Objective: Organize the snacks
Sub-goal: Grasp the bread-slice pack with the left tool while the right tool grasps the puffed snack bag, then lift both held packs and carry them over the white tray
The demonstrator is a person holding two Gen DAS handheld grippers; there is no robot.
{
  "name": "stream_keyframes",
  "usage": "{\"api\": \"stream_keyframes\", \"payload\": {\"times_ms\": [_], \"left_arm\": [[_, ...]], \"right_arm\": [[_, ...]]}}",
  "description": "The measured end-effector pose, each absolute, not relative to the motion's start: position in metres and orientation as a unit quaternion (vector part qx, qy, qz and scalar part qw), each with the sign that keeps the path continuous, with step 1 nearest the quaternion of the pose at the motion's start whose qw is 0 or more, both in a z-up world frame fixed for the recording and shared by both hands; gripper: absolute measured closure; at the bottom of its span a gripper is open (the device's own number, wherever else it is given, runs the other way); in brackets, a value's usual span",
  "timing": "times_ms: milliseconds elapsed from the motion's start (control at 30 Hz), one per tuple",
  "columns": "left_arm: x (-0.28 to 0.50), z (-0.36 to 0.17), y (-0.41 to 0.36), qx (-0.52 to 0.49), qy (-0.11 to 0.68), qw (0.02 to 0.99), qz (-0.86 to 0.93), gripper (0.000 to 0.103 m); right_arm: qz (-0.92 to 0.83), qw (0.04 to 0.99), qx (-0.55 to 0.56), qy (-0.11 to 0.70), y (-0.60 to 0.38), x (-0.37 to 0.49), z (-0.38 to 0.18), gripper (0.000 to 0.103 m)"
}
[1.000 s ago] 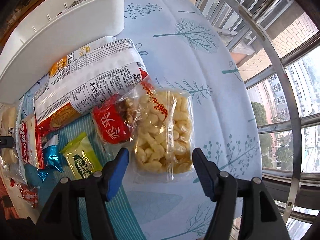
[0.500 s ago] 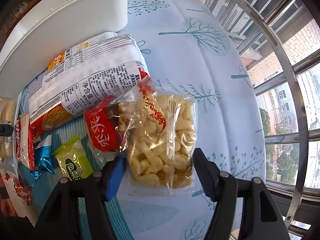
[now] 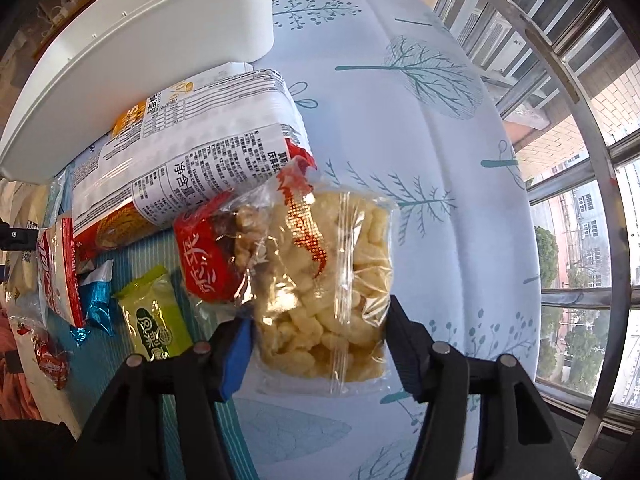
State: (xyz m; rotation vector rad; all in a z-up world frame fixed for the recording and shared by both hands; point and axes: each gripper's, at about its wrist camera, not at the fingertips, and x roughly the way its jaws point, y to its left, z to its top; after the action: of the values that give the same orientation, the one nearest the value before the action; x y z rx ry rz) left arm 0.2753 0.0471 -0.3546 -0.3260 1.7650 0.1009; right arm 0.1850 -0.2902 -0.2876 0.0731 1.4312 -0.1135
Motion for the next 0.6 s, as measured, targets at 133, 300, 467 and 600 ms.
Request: {"api": "stream_keyframes", "payload": {"times_ms": [133,300,467,600], "left_arm": [[0.263,-0.344,0.039,-0.156,0.765,0.621,0.067,0.010],[0.245,-0.331,0.021,-0.162,0.763,0.621,0.082,0.011],[0.220,-0.311,0.002,-0.173,0.752,0.629,0.092,0.012],[0.198,-0.289,-0.006,-0.180,0.740,0.642,0.093,0.012]], "right_arm": [[-0.028,0.760,0.033,0.649,-0.303,0.183,-0.282,0.043],[0.004,0.772,0.039,0.635,-0.317,0.178,-0.269,0.043],[0.041,0.780,0.038,0.624,-0.328,0.172,-0.257,0.043],[0.065,0.791,0.038,0.608,-0.332,0.164,-0.243,0.043]]}}
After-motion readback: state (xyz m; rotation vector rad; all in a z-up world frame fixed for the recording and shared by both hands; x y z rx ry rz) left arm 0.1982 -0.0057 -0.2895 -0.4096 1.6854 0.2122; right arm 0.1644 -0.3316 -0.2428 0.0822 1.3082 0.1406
